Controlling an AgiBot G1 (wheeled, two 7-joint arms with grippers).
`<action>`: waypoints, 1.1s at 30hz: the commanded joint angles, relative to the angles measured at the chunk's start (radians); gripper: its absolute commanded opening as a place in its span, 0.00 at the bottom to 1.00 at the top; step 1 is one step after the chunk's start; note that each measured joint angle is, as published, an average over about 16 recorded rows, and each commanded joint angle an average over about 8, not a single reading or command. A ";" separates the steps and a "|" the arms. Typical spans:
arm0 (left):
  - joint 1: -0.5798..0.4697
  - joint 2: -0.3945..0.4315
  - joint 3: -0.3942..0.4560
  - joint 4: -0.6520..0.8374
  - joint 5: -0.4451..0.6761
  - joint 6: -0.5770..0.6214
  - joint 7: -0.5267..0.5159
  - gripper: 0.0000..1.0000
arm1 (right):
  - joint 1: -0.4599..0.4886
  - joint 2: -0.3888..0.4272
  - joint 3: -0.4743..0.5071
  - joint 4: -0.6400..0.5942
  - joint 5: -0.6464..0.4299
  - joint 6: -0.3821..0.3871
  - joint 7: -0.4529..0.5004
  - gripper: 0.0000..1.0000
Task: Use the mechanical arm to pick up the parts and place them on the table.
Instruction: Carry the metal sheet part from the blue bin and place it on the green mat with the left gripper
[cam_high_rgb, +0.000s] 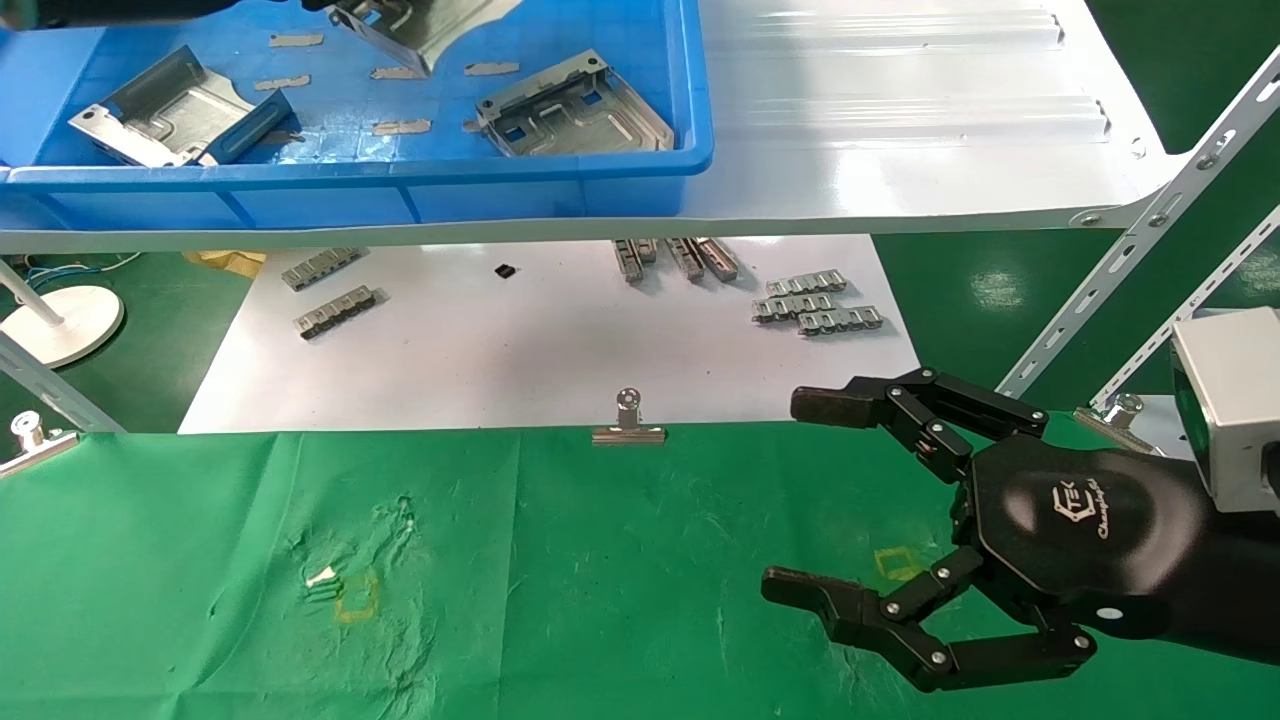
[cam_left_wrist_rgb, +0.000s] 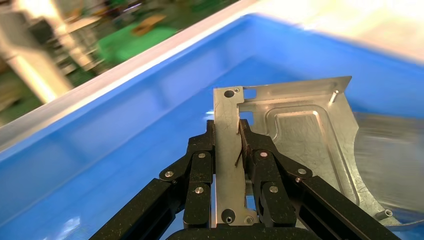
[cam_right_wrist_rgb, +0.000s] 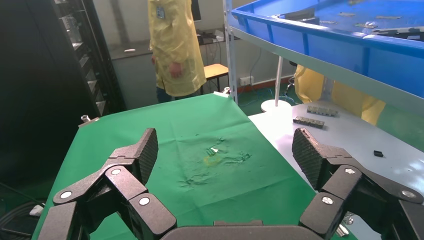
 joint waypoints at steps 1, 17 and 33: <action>-0.002 -0.020 -0.012 -0.016 -0.019 0.080 0.020 0.00 | 0.000 0.000 0.000 0.000 0.000 0.000 0.000 1.00; 0.065 -0.181 0.022 -0.256 -0.145 0.421 0.179 0.00 | 0.000 0.000 0.000 0.000 0.000 0.000 0.000 1.00; 0.374 -0.474 0.276 -0.630 -0.400 0.403 0.265 0.00 | 0.000 0.000 0.000 0.000 0.000 0.000 0.000 1.00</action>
